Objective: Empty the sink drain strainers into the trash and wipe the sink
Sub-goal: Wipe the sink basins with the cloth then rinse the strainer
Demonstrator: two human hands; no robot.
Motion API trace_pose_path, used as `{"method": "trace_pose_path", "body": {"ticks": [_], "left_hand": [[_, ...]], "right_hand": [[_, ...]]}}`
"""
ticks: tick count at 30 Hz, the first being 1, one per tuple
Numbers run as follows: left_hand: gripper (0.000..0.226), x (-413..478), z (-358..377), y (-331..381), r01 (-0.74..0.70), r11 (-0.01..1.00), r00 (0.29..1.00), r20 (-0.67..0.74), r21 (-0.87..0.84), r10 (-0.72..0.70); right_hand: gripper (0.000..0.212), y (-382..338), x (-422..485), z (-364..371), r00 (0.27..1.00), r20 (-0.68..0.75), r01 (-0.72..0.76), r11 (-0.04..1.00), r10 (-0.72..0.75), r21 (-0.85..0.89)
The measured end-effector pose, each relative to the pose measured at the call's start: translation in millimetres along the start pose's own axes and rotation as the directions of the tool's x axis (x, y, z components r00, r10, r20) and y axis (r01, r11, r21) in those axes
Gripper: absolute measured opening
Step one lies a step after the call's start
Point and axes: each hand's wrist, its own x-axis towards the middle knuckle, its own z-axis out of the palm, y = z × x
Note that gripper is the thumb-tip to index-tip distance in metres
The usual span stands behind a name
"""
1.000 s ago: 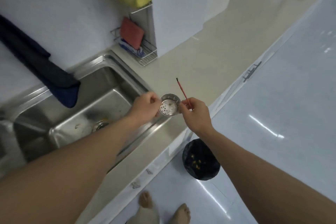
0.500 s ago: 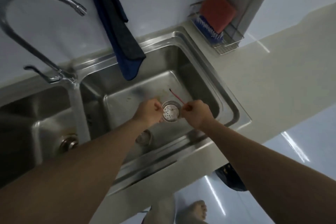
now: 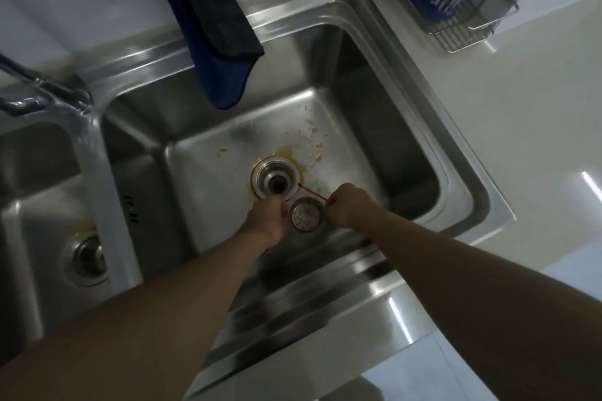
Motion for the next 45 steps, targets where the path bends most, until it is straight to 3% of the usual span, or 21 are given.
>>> {"method": "trace_pose_path", "body": {"ticks": [7, 10, 13, 16, 20, 23, 27, 30, 34, 39, 45], "left_hand": [[0.019, -3, -10, -4, -0.05, 0.991, 0.994, 0.103, 0.127, 0.037], [0.036, -5, -27, 2, -0.095, 0.963, 0.992, 0.105, 0.253, 0.07], [0.037, -3, -44, 24, -0.117, 0.925, 0.992, 0.08, 0.361, 0.095], [0.023, 4, -58, 59, -0.189, 0.939, 0.981, 0.011, 0.288, 0.194], [0.025, 24, -69, 121, -0.315, 0.938, 0.941, -0.083, 0.143, 0.328], [0.054, 37, -69, 176, -0.345, 0.931, 0.915, -0.179, 0.117, 0.362], [0.074, 53, -58, 236, -0.422, 0.903, 0.87, -0.246, 0.073, 0.427], [0.079, 74, -45, 266, -0.44, 0.895, 0.854, -0.277, 0.072, 0.442], [0.084, 104, -28, 289, -0.337, 0.936, 0.886, -0.303, 0.101, 0.352], [0.083, 126, -10, 290, -0.269, 0.93, 0.851, -0.389, 0.251, 0.352], [0.078, 129, -11, 288, -0.293, 0.918, 0.846, -0.375, 0.269, 0.38]], "right_hand": [[0.029, 2, -7, -8, 1.0, 0.011, 0.006, 1.0, -0.006, 0.008], [0.033, 0, -16, -27, 0.996, -0.078, 0.057, 0.995, -0.051, 0.081], [0.031, 0, -28, -55, 0.971, -0.216, 0.15, 0.966, -0.103, 0.213], [0.045, 1, -39, -93, 0.884, -0.451, 0.242, 0.946, -0.123, 0.216], [0.036, 9, -42, -154, 0.766, -0.633, 0.338, 0.908, -0.112, 0.248], [0.031, 20, -40, -205, 0.676, -0.735, 0.343, 0.905, -0.051, 0.253], [0.029, 38, -30, -264, 0.58, -0.807, 0.238, 0.925, 0.109, 0.297], [0.027, 51, -17, -299, 0.596, -0.799, 0.162, 0.962, 0.084, 0.222], [0.024, 59, 3, -325, 0.666, -0.746, 0.108, 0.99, -0.001, 0.096], [0.021, 63, 29, -338, 0.668, -0.734, 0.003, 0.986, -0.127, -0.168], [0.017, 62, 53, -337, 0.668, -0.723, -0.038, 0.962, -0.176, -0.27]]}}
